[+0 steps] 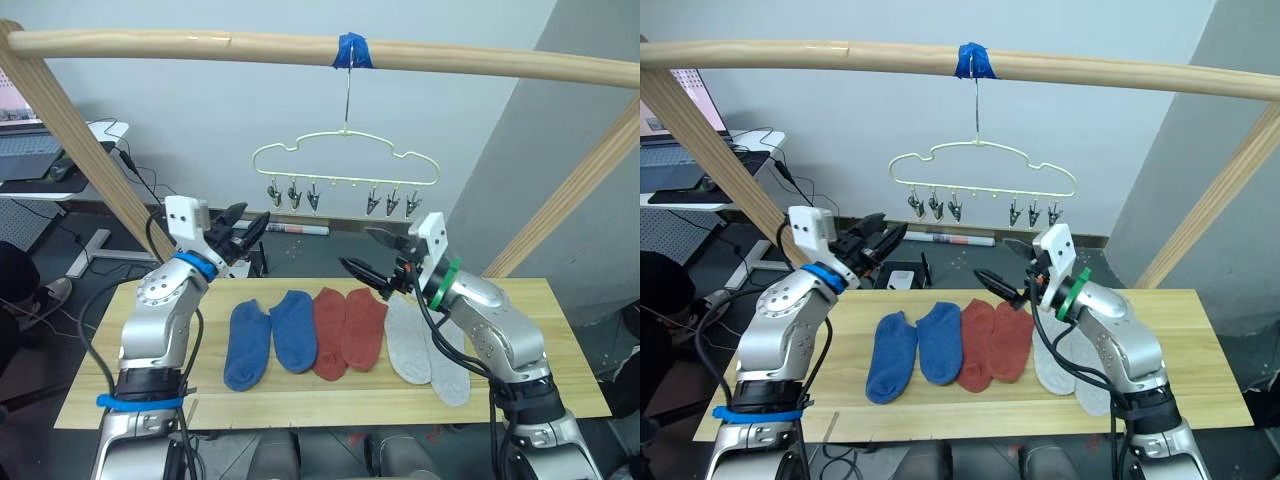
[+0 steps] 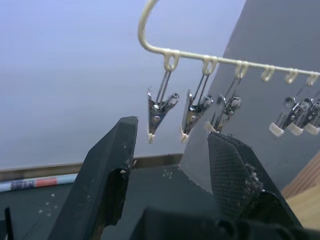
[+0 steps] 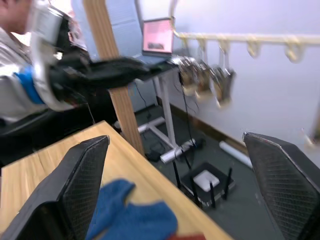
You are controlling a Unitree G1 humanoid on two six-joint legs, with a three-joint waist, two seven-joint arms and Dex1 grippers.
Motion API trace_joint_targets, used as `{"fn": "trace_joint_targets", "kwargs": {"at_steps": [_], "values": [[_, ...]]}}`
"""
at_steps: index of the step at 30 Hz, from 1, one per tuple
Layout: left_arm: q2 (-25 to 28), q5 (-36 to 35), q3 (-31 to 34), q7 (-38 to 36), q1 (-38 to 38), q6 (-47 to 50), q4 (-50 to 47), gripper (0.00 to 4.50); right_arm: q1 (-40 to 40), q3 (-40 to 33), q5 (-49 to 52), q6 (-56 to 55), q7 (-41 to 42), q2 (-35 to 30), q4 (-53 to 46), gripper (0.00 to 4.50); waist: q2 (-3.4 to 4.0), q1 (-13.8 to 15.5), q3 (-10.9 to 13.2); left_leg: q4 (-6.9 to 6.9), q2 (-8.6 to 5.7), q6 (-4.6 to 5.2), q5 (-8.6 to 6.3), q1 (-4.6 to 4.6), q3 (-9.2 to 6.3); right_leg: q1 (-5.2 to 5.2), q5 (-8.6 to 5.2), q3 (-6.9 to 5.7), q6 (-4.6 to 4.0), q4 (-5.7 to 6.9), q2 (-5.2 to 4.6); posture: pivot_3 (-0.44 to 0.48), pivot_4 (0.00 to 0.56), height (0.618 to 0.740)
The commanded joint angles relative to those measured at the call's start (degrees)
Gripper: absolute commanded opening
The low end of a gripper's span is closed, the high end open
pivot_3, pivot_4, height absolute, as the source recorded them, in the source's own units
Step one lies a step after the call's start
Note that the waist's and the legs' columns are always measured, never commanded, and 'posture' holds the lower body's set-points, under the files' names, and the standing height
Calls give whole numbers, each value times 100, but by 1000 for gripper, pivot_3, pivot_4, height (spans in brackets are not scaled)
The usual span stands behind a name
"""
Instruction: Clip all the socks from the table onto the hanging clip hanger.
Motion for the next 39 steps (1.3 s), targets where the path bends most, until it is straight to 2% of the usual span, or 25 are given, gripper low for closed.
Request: {"fn": "trace_joint_targets", "kwargs": {"at_steps": [1, 12, 19, 28, 39], "values": [[-116, 202, -12, 96, -252, -451, 402, 2486, -281, 72, 5, 20, -40, 106, -47, 4500, 0, 3, 0, 1, 0, 0, 0, -5, -2, -3, 2, -1, 2, 1, 0, 34, 133, 740], [-475, 560, -67, 168, -920, -1409, 1668, 2486, -655, 182, -40, 109, -61, 244, -30, 4500, 2, 11, -2, 22, -1, -2, 2, -53, -98, -4, 3, -103, 1, 9, 1, 26, 125, 740], [-595, 648, -107, 152, -1409, -1826, 2372, 2486, -675, 158, -63, 112, -115, 233, -69, 4500, 2, 6, -2, 29, -3, -3, 3, -60, -112, -4, 3, -114, 1, 21, 1, 9, 123, 740], [-672, 696, -102, 128, -1764, -2124, 2895, 2486, -636, 81, 0, 247, -264, 180, -261, 4500, 2, -11, -2, 66, -4, -3, 3, -63, -121, -5, 2, -118, 1, 59, 6, -2, 124, 740], [-654, 740, -102, 195, -1852, -2286, 3111, 2486, -665, 34, 42, 294, -327, 162, -286, 4500, 2, -24, -2, 109, -4, -2, 3, -67, -130, -5, 3, -119, 2, 94, 11, -3, 121, 740]]}}
